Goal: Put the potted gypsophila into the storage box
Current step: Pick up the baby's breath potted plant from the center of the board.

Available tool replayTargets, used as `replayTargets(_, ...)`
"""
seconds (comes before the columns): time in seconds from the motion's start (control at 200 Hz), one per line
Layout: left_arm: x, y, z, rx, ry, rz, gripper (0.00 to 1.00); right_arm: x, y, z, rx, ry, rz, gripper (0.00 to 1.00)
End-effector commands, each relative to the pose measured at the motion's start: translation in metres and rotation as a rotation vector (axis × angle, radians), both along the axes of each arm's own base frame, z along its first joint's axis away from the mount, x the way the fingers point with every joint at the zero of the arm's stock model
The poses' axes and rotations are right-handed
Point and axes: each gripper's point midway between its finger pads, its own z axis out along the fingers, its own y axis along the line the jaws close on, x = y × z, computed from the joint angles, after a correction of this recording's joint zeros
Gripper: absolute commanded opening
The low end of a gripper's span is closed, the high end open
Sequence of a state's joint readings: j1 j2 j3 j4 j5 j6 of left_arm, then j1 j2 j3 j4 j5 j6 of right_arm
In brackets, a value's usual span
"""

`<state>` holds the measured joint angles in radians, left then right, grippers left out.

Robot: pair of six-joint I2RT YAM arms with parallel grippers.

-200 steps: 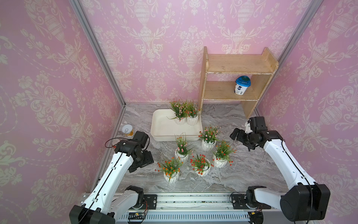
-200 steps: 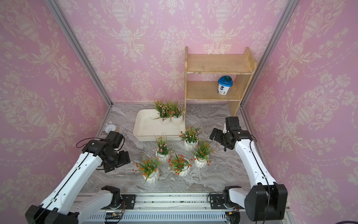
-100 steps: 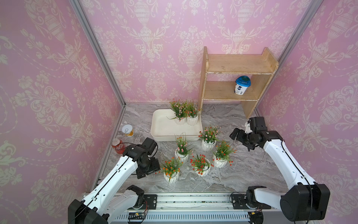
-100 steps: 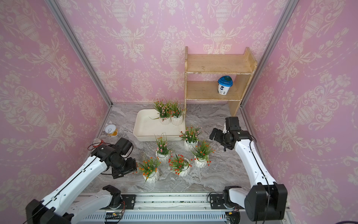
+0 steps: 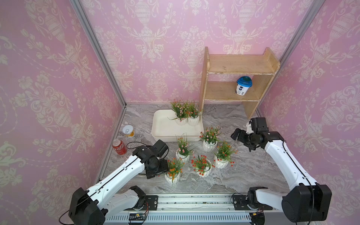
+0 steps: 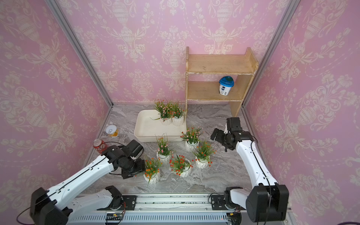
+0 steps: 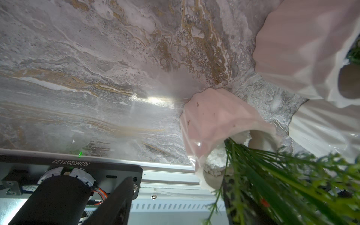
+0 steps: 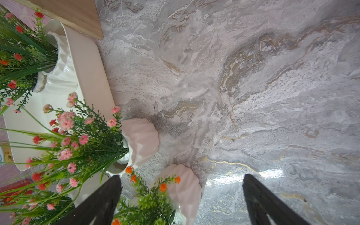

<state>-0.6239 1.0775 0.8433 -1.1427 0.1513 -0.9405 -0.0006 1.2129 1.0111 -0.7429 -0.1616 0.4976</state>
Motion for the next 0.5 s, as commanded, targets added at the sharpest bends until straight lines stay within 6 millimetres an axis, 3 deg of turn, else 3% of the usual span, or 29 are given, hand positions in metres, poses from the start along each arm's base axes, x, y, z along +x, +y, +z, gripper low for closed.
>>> replayTargets(0.0, -0.001, -0.001, -0.004, 0.018, 0.007, 0.014, 0.74, -0.004, -0.001, -0.005, 0.007, 0.009, -0.010, 1.00)
replayTargets(0.495, -0.004, 0.000, -0.027, 0.054, 0.029, 0.002, 0.64, -0.005, -0.002, -0.006, 0.003, 0.010, -0.010, 1.00)
